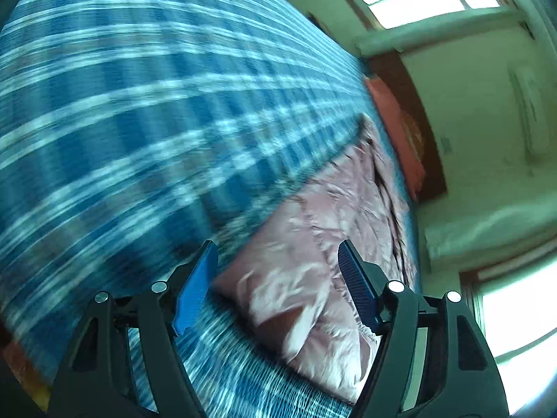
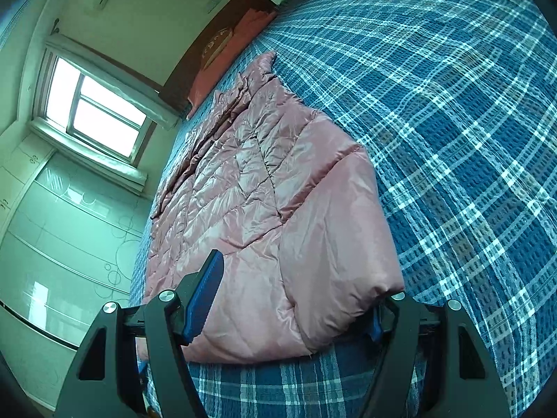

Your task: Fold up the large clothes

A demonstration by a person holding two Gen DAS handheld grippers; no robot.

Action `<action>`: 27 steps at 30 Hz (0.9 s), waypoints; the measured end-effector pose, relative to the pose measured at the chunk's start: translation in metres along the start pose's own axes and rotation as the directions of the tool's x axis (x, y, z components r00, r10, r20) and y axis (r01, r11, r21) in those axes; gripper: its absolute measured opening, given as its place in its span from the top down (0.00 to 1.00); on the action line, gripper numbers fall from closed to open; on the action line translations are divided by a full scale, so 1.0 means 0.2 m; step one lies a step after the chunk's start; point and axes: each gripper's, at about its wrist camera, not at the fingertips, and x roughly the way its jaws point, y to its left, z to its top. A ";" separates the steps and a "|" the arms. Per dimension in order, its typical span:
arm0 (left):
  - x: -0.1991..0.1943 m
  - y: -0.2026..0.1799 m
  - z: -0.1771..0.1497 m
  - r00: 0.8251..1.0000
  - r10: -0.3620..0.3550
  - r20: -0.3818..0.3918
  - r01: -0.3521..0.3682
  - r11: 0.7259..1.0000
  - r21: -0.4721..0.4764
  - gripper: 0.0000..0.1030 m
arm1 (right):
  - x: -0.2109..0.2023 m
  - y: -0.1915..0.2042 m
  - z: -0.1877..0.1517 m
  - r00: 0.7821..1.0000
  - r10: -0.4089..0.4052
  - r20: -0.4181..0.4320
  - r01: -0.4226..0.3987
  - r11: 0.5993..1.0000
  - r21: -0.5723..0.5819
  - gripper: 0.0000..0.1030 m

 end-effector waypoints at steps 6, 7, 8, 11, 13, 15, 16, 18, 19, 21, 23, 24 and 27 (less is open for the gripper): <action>0.06 -0.07 -0.11 0.989 -0.102 -0.103 0.103 0.995 0.001 0.31 | 0.00 0.01 -0.01 1.000 0.006 -0.002 -0.006 1.000 0.002 0.33; 0.07 -0.08 -0.12 0.989 -0.101 -0.112 0.103 0.994 0.020 0.31 | 0.01 0.01 -0.01 1.000 0.004 -0.002 -0.004 1.000 -0.002 0.33; 0.09 -0.10 -0.13 0.990 -0.081 -0.114 0.088 0.995 0.054 0.31 | 0.01 0.02 -0.02 1.000 0.003 -0.002 -0.003 1.000 -0.005 0.33; 0.11 -0.09 -0.11 0.993 -0.077 -0.086 0.078 0.997 0.015 0.31 | 0.00 0.02 -0.01 1.000 0.014 -0.002 -0.014 1.000 -0.002 0.33; 0.14 -0.13 -0.11 0.993 -0.068 -0.099 0.071 0.997 0.033 0.32 | 0.01 0.02 -0.02 1.000 0.019 -0.005 -0.019 1.000 -0.003 0.34; 0.16 -0.19 -0.14 0.991 -0.058 -0.120 0.069 0.994 0.087 0.37 | 0.01 0.03 -0.02 1.000 0.017 -0.008 -0.017 1.000 -0.012 0.35; 0.19 -0.21 -0.15 0.991 -0.048 -0.128 0.063 0.992 0.109 0.42 | 0.02 0.04 -0.02 1.000 0.011 -0.005 -0.011 1.000 -0.017 0.36; 0.22 -0.20 -0.16 0.990 -0.040 -0.137 0.056 0.992 0.110 0.52 | 0.03 0.04 -0.01 1.000 0.011 -0.012 -0.011 1.000 -0.019 0.46; 0.23 -0.19 -0.15 0.989 -0.038 -0.141 0.052 0.994 0.096 0.59 | 0.04 0.04 -0.01 1.000 0.010 -0.017 -0.010 1.000 -0.020 0.52; 0.25 -0.18 -0.15 0.988 -0.041 -0.152 0.054 0.995 0.085 0.67 | 0.07 0.04 0.00 1.000 0.004 -0.031 -0.005 1.000 -0.023 0.65; 0.26 -0.17 -0.13 0.983 -0.064 -0.170 0.075 0.995 0.060 0.75 | 0.09 0.04 0.01 0.999 0.013 -0.033 -0.013 1.000 -0.014 0.78; 0.27 -0.17 -0.13 0.981 -0.074 -0.177 0.084 0.995 0.045 0.79 | 0.09 0.04 0.01 0.999 0.028 -0.031 -0.028 1.000 -0.006 0.80; 0.24 -0.20 -0.12 0.980 -0.111 -0.166 0.120 0.992 0.041 0.86 | 0.05 0.06 0.03 0.996 0.087 -0.014 -0.087 0.996 0.003 0.87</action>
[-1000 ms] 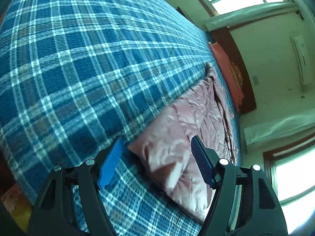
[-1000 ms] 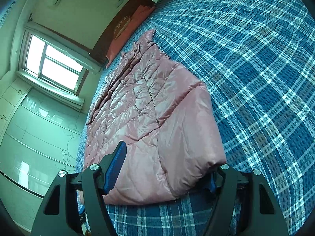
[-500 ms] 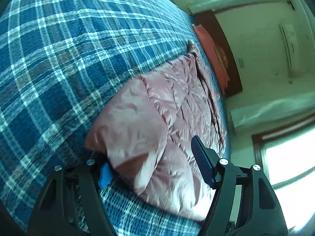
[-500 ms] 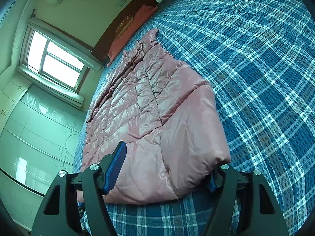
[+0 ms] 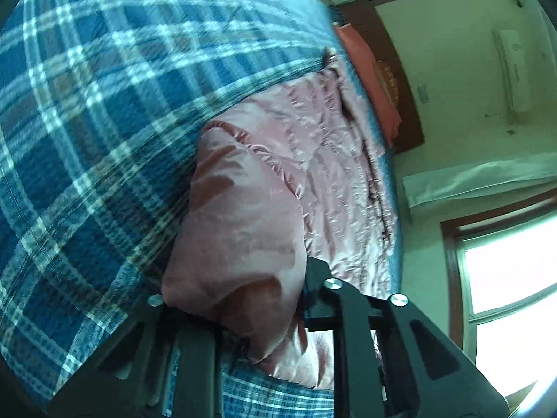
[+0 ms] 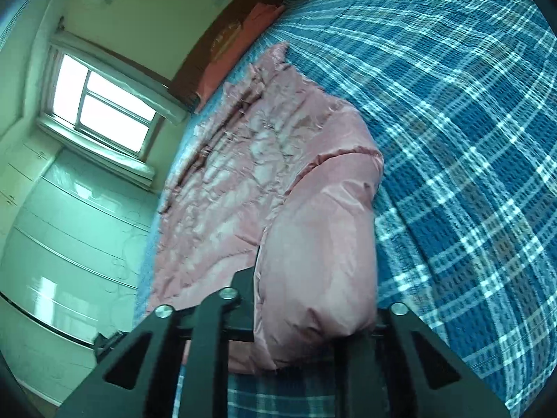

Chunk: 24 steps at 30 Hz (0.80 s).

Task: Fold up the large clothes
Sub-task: 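Grasp the folded jacket edge with both grippers and fold it over again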

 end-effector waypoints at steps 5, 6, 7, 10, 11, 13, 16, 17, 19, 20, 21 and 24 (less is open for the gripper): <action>-0.12 -0.13 -0.01 0.997 -0.076 0.034 0.074 0.996 0.053 0.90 | -0.09 0.08 0.04 0.995 0.093 0.028 -0.093 0.996 -0.004 0.89; -0.14 -0.15 -0.01 0.995 -0.090 0.038 0.087 0.994 0.066 0.90 | -0.12 0.10 0.04 0.994 0.107 0.034 -0.107 0.994 -0.012 0.89; -0.18 -0.18 -0.02 0.993 -0.106 0.044 0.102 0.991 0.081 0.90 | -0.15 0.12 0.04 0.992 0.122 0.040 -0.122 0.992 -0.019 0.89; -0.27 -0.23 -0.03 0.988 -0.147 0.054 0.141 0.985 0.095 0.90 | -0.23 0.18 0.03 0.985 0.167 0.049 -0.166 0.986 -0.029 0.89; -0.32 -0.26 -0.03 0.984 -0.166 0.058 0.159 0.981 0.108 0.90 | -0.26 0.20 0.03 0.982 0.179 0.053 -0.178 0.983 -0.033 0.89; -0.40 -0.28 -0.04 0.981 -0.187 0.057 0.179 0.976 0.120 0.91 | -0.32 0.25 0.04 0.978 0.202 0.059 -0.199 0.979 -0.043 0.89; -0.54 -0.35 -0.06 0.972 -0.227 0.051 0.219 0.967 0.133 0.91 | -0.45 0.32 0.03 0.968 0.239 0.072 -0.233 0.969 -0.078 0.89; -0.58 -0.36 -0.07 0.970 -0.238 0.052 0.229 0.964 0.138 0.91 | -0.50 0.35 0.04 0.965 0.252 0.078 -0.245 0.965 -0.094 0.89; -0.67 -0.40 -0.08 0.965 -0.254 0.064 0.241 0.956 0.165 0.91 | -0.56 0.41 0.05 0.958 0.270 0.093 -0.257 0.957 -0.132 0.89; -0.70 -0.42 -0.08 0.962 -0.262 0.074 0.246 0.952 0.180 0.91 | -0.58 0.44 0.06 0.956 0.276 0.102 -0.260 0.954 -0.150 0.89; -0.71 -0.45 -0.07 0.960 -0.268 0.079 0.249 0.950 0.190 0.91 | -0.59 0.46 0.07 0.954 0.281 0.105 -0.263 0.952 -0.157 0.89; -0.66 -0.51 0.01 0.961 -0.266 0.081 0.245 0.946 0.211 0.91 | -0.52 0.52 0.16 0.955 0.280 0.103 -0.257 0.947 -0.190 0.89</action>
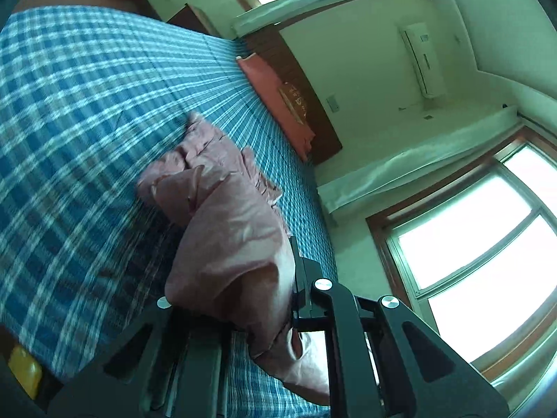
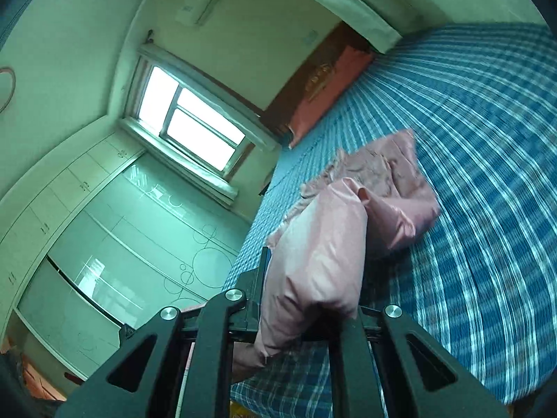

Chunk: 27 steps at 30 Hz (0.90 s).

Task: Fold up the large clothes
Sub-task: 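Grasp the folded jacket edge with both grippers and fold it over again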

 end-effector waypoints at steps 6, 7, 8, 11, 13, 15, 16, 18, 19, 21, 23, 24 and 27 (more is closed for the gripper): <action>0.35 -0.05 0.27 1.000 0.026 -0.009 -0.026 0.999 0.038 0.91 | 0.30 -0.06 0.28 1.000 0.007 -0.016 -0.007 1.000 -0.011 0.89; 0.45 -0.06 0.33 0.999 0.038 -0.014 -0.038 0.998 0.042 0.91 | 0.35 -0.07 0.31 1.000 -0.001 -0.014 0.001 1.000 -0.012 0.89; 0.51 -0.05 0.37 0.999 0.047 -0.017 -0.046 0.998 0.041 0.91 | 0.43 -0.08 0.38 1.000 -0.010 -0.016 0.010 1.000 -0.006 0.89; 0.76 -0.06 0.51 0.996 0.090 -0.019 -0.088 0.995 0.053 0.91 | 0.64 -0.14 0.53 0.999 -0.041 -0.014 0.041 0.999 0.004 0.89; 0.93 -0.06 0.60 0.992 0.124 -0.021 -0.122 0.990 0.066 0.91 | 0.75 -0.18 0.60 0.998 -0.057 -0.018 0.058 0.998 0.014 0.89; 1.06 -0.06 0.66 0.988 0.156 -0.021 -0.154 0.985 0.076 0.91 | 0.90 -0.24 0.69 0.995 -0.094 -0.026 0.094 0.995 0.025 0.89; 1.14 -0.04 0.70 0.984 0.178 -0.027 -0.176 0.981 0.077 0.91 | 0.99 -0.28 0.74 0.993 -0.108 -0.038 0.110 0.993 0.037 0.89; 1.31 -0.01 0.76 0.976 0.216 -0.043 -0.212 0.974 0.080 0.91 | 1.11 -0.35 0.79 0.989 -0.139 -0.059 0.141 0.989 0.041 0.89; 1.41 0.01 0.79 0.969 0.243 -0.050 -0.239 0.967 0.084 0.91 | 1.20 -0.40 0.83 0.984 -0.160 -0.073 0.163 0.986 0.045 0.89; 1.54 0.04 0.83 0.960 0.274 -0.062 -0.267 0.959 0.098 0.91 | 1.34 -0.48 0.87 0.976 -0.194 -0.095 0.199 0.979 0.048 0.89; 1.70 0.08 0.87 0.945 0.317 -0.074 -0.307 0.944 0.119 0.91 | 1.47 -0.58 0.90 0.968 -0.224 -0.115 0.231 0.971 0.054 0.89; 1.75 0.10 0.88 0.940 0.332 -0.079 -0.321 0.939 0.125 0.90 | 1.53 -0.62 0.91 0.964 -0.237 -0.122 0.245 0.968 0.058 0.89; 1.94 0.17 0.92 0.921 0.378 -0.097 -0.362 0.920 0.152 0.90 | 1.68 -0.76 0.94 0.950 -0.276 -0.148 0.288 0.955 0.066 0.89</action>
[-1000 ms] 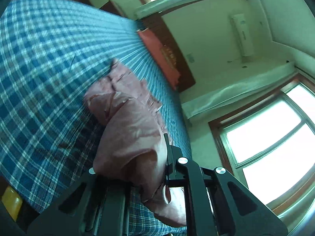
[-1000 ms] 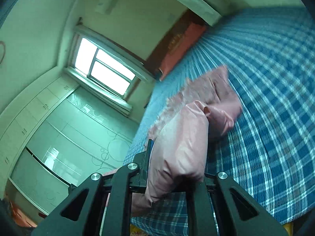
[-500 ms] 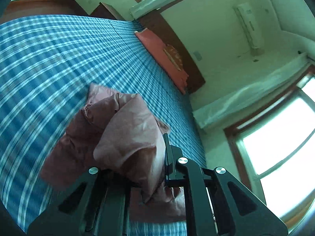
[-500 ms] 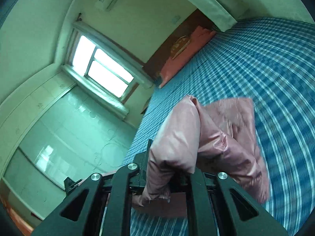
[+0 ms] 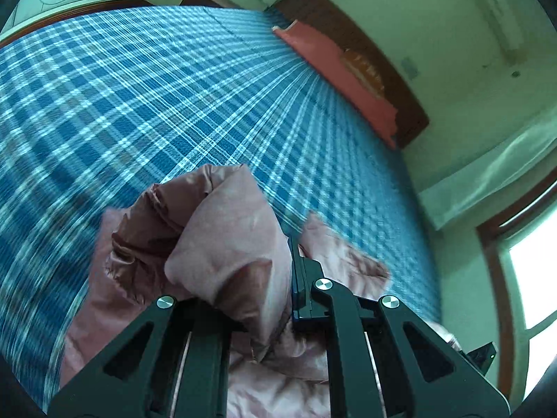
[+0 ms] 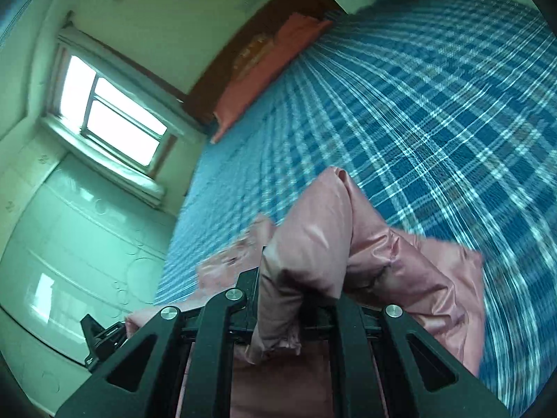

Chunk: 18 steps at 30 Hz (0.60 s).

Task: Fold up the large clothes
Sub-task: 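Grasp the folded jacket edge with both grippers and fold it over again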

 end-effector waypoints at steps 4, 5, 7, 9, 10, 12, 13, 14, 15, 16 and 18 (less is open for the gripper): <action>0.19 0.01 0.03 0.998 0.056 -0.021 -0.055 0.998 0.029 0.89 | 0.15 -0.05 0.02 0.999 -0.038 -0.025 0.038 0.999 0.000 0.89; 0.22 0.01 0.04 0.998 0.062 -0.027 -0.061 0.997 0.039 0.89 | 0.16 -0.05 0.01 0.999 -0.039 -0.026 0.039 0.999 0.004 0.88; 0.26 0.01 0.05 0.997 0.065 -0.032 -0.064 0.997 0.051 0.86 | 0.17 -0.05 0.01 0.999 -0.037 -0.031 0.038 0.999 0.010 0.87; 0.25 0.00 0.05 0.998 0.052 -0.032 -0.050 0.998 0.050 0.82 | 0.16 -0.05 0.01 0.999 -0.030 -0.034 0.030 1.000 0.007 0.83; 0.23 -0.01 0.06 0.999 0.036 -0.030 -0.035 0.999 0.037 0.76 | 0.15 -0.04 0.02 0.999 -0.019 -0.032 0.019 1.000 0.003 0.76; 0.20 -0.02 0.08 1.000 0.003 -0.024 -0.003 1.000 0.016 0.61 | 0.12 -0.02 0.03 1.000 -0.004 -0.022 0.004 1.000 -0.017 0.67; 0.17 -0.02 0.09 1.000 -0.017 -0.017 0.018 1.000 0.007 0.49 | 0.08 -0.01 0.02 1.000 -0.001 -0.010 0.001 1.000 -0.028 0.60; 0.14 -0.04 0.10 1.000 -0.029 -0.005 0.029 1.000 0.002 0.44 | 0.07 0.01 0.03 1.000 0.001 0.002 -0.001 1.000 -0.032 0.52; 0.10 -0.05 0.10 0.999 -0.034 0.016 0.034 0.999 0.000 0.37 | 0.03 0.03 0.02 1.000 0.002 0.018 -0.001 0.999 -0.034 0.48; 0.06 -0.06 0.11 0.999 -0.032 0.032 0.032 0.999 0.003 0.35 | 0.00 0.04 0.01 1.000 0.006 0.031 -0.005 0.999 -0.034 0.44; 0.00 -0.08 0.12 0.998 -0.045 0.049 0.045 0.999 0.010 0.32 | -0.04 0.06 0.00 0.999 0.024 0.032 -0.022 0.999 -0.038 0.44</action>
